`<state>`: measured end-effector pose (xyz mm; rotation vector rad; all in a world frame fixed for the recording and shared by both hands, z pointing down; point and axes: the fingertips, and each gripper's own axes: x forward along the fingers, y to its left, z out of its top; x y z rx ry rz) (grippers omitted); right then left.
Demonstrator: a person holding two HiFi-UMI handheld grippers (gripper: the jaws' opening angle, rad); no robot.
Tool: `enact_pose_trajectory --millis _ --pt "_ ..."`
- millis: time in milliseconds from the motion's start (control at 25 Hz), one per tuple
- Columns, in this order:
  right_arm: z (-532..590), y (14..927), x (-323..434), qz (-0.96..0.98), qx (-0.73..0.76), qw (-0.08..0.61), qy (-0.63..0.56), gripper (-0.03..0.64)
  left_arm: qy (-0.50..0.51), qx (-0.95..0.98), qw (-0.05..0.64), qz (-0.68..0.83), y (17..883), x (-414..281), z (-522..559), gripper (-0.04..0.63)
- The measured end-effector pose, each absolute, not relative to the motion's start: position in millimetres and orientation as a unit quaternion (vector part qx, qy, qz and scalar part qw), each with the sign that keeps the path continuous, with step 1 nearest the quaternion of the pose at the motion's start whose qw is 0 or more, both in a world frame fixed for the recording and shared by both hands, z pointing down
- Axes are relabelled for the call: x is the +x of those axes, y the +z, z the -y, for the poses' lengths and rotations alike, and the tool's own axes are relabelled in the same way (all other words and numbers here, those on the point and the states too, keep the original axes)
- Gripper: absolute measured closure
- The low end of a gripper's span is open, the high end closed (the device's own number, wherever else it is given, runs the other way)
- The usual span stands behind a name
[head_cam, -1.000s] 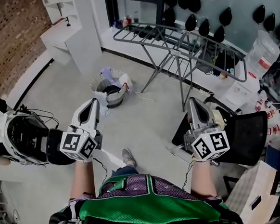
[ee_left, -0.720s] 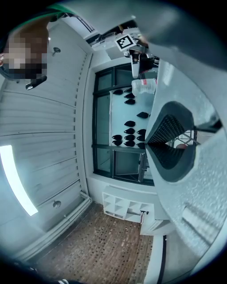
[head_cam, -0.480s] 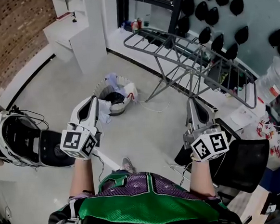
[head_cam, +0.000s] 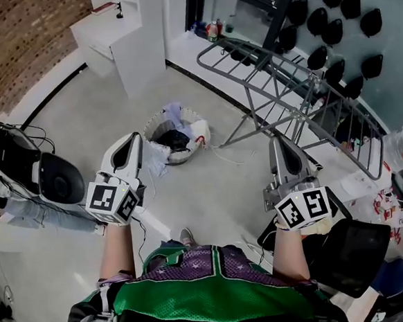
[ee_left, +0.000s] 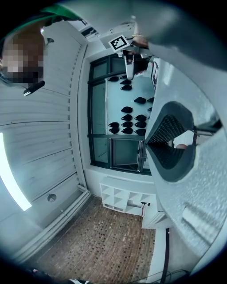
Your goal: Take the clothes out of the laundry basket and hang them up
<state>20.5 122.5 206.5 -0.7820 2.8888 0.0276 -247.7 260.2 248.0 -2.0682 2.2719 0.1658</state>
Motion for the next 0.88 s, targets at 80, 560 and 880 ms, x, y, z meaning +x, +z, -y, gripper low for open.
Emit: enact_pose_trajectory --millis 80,560,880 --pt "-111.6 205.1 12.1 -0.965 -0.25 0.071 0.009 0.618 0.054 -0.668 0.03 -0.742 247.7 -250.8 -250.0 0.578" --pt "-83.3 211.5 -2.7 -0.985 -0.155 0.078 -0.004 0.618 0.04 -0.641 0.029 -0.766 261.1 -198.3 -229.7 0.577" --pt "-70.5 221.6 5.6 -0.989 -0.12 0.084 -0.021 0.617 0.07 -0.64 0.022 -0.765 258.8 -174.2 -222.7 0.468"
